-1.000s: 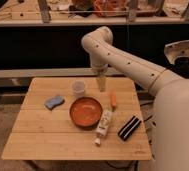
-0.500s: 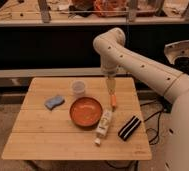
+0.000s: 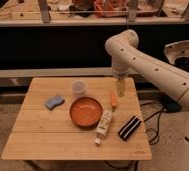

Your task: Move the arm in a circular motion

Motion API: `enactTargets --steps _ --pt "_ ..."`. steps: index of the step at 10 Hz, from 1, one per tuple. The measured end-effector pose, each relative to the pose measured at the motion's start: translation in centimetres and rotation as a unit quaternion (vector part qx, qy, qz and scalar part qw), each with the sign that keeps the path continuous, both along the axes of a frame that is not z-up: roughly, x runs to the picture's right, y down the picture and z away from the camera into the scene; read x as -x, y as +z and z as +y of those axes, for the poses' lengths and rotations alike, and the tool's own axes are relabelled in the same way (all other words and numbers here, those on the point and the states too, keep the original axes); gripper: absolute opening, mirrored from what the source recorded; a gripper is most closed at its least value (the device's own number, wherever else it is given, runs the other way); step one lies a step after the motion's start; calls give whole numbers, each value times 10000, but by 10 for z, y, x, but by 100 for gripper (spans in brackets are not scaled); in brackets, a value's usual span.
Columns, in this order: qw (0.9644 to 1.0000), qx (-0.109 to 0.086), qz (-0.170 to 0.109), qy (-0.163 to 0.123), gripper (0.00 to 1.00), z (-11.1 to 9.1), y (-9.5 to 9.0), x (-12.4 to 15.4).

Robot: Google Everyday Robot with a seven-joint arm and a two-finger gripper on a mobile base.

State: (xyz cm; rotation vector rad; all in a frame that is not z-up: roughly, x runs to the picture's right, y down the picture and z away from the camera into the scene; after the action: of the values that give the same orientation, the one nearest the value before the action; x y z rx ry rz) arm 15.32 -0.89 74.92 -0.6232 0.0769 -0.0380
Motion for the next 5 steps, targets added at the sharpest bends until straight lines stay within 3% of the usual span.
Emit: enactTargets --steps 5 --pt "9994 75 284 201 80 32 -23 -46"
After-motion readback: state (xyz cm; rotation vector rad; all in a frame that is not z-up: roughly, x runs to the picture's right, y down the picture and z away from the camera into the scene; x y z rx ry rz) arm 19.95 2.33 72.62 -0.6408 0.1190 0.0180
